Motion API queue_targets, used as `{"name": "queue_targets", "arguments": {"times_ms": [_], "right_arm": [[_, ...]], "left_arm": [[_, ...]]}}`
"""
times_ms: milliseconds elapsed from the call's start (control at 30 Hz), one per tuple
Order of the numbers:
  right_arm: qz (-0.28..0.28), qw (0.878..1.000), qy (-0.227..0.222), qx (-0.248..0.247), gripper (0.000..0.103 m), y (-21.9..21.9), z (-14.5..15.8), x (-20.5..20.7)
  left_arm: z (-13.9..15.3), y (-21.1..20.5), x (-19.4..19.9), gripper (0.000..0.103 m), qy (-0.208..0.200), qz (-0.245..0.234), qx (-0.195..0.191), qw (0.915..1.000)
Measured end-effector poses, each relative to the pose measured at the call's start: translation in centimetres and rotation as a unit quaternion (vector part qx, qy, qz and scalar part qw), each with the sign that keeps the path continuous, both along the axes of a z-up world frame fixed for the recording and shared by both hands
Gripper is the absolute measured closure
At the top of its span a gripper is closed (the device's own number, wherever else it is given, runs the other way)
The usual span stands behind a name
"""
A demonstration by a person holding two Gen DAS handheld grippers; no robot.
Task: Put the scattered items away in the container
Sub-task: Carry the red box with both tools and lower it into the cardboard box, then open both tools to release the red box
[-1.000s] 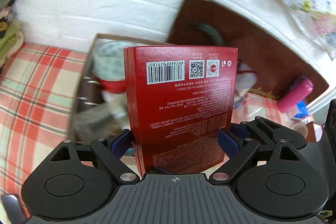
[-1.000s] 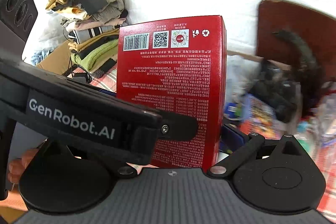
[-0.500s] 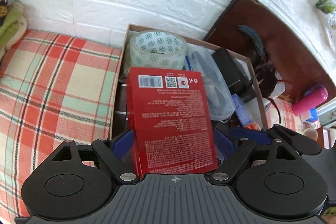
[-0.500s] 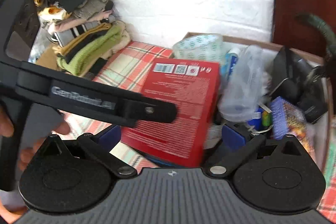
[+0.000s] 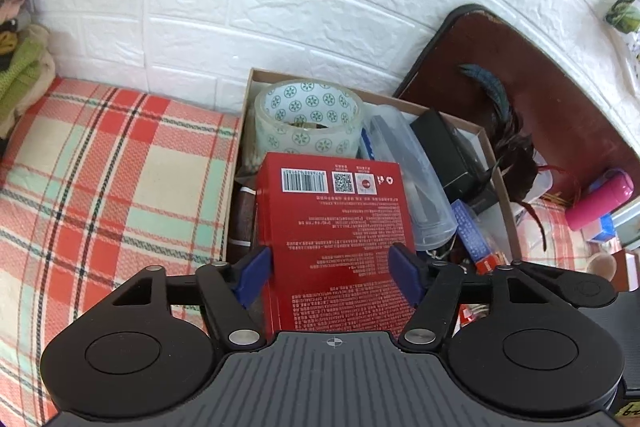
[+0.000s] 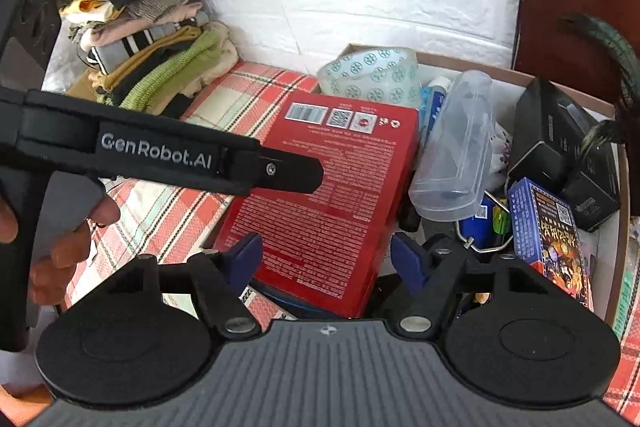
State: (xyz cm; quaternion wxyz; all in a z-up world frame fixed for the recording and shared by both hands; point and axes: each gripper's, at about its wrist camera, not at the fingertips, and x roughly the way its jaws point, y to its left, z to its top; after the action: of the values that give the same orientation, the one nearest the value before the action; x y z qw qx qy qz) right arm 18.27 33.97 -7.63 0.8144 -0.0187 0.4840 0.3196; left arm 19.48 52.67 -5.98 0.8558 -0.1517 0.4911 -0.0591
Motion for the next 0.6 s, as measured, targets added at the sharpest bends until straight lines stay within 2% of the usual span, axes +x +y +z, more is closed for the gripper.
{"name": "queue_targets", "arguments": {"times_ms": [267,333,367,400,500,600], "right_arm": [[-0.013,1.000,0.008,-0.006,0.028,-0.1,-0.6,0.3],[-0.019,1.000,0.001,0.002,0.018,-0.8,0.0,-0.2],[-0.022,1.000,0.000,0.005,0.007,-1.2,0.3,-0.4],[-0.026,1.000,-0.001,0.009,0.002,-1.6,0.6,-0.6],[-0.034,0.999,-0.001,0.026,0.001,-3.4,1.6,-1.2],[-0.040,0.999,-0.018,0.021,0.001,-5.3,2.5,-2.5]], "left_arm": [[0.0,-1.0,-0.4,0.016,-0.006,0.002,0.016,0.9999],[0.7,-1.1,-1.2,0.013,-0.017,0.010,0.025,0.9995],[1.3,-1.2,-1.8,0.009,-0.026,0.018,0.035,0.9989],[1.8,-1.3,-2.4,0.003,-0.035,0.026,0.045,0.9980],[3.3,-2.0,-4.3,0.000,-0.054,0.046,0.080,0.9943],[4.6,-3.3,-6.5,0.000,-0.071,0.048,0.117,0.9894]]}}
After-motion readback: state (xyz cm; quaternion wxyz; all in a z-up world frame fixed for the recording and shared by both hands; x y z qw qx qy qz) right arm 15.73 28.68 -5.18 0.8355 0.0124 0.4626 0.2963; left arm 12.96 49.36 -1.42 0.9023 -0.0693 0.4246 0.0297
